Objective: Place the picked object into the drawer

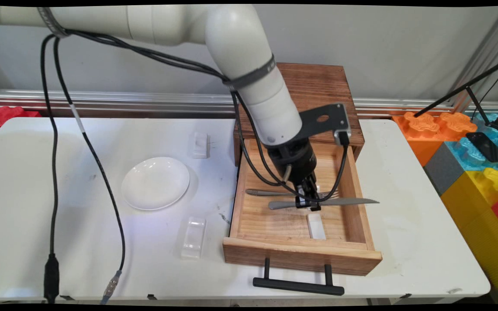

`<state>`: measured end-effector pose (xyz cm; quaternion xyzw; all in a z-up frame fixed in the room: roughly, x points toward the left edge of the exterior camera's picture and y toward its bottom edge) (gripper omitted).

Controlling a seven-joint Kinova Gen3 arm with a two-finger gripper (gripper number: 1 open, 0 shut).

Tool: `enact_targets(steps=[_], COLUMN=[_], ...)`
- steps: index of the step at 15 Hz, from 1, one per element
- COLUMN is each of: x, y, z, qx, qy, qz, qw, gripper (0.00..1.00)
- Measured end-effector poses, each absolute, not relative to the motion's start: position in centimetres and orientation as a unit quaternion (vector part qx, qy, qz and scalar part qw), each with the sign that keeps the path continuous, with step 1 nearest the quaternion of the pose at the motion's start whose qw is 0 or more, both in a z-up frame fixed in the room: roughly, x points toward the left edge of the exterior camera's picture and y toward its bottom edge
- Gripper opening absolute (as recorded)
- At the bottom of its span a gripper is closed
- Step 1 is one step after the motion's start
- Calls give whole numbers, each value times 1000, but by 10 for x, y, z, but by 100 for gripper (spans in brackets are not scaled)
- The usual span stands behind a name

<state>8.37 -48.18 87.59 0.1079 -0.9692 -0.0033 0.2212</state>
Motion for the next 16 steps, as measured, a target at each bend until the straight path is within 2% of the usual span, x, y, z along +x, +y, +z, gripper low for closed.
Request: enact_targets(steps=[5, 16], x=[90, 105], y=[-486, -483], z=[842, 824], qx=[108, 114], qy=[-973, -976], qz=[-10, -25], qw=[203, 186], gripper=[0, 0])
